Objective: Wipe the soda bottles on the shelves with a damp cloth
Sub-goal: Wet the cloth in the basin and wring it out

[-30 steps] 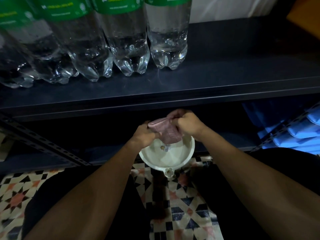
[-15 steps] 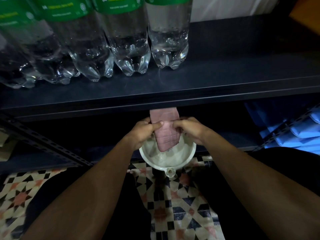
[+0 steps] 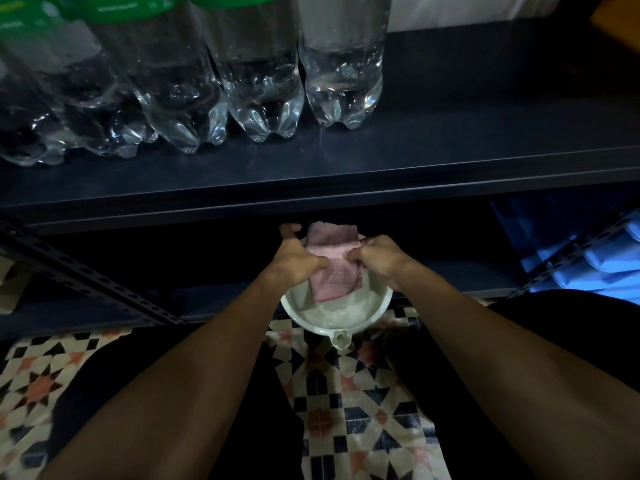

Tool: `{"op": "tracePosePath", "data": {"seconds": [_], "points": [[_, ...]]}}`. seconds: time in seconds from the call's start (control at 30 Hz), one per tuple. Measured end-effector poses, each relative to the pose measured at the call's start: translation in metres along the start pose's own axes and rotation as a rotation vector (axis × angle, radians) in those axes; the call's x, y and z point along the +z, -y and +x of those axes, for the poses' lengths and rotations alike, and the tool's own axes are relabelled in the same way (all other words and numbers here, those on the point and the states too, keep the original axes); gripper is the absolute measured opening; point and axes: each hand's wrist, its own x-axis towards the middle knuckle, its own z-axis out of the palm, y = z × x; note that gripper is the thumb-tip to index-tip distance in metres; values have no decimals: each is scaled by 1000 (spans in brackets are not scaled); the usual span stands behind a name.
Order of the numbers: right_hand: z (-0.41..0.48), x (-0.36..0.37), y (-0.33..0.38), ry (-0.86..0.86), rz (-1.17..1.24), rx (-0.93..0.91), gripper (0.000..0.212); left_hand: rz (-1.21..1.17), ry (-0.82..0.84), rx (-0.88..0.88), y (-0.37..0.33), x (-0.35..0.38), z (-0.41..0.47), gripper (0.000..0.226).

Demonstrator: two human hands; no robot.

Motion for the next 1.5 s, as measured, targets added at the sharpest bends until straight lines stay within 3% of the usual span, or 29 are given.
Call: {"op": "tracePosePath", "data": {"seconds": [0.1,0.23,0.43,0.63,0.73,0.8,0.87,0.93,1.17,1.33,1.5], "points": [[1,-1,-1,-15,-5,9,11,146,22,40,1,3,2,88],[2,-1,-1,-66,-25,-42,43,313,-37,130,-3,2,-2,60],[5,-2,-3,33,-283,-163,59,415,-26,223,2,4,-3,45],[10,0,-7,-48,-619,-262,34,445,-40,234,6,2,-4,41],[13,-1,-7,-63,-744,-216,49,420,-17,213,5,-2,-3,36],[14,-2,-5,-37,-670,-208,45,319,18,172,4,-5,0,28],[15,-3,-6,-12,-496,-231,20,229,44,132,5,-7,3,25],[17,-3,-6,5,-379,-255,11,161,57,96,4,-8,3,25],[18,-3,-3,-68,-118,-246,22,-60,-14,46,5,-4,4,33],[19,0,-10,-162,-61,-255,29,-38,24,70,7,-2,5,58],[19,2,-10,-171,-88,-325,24,-14,-54,109,7,-1,7,46]]}}
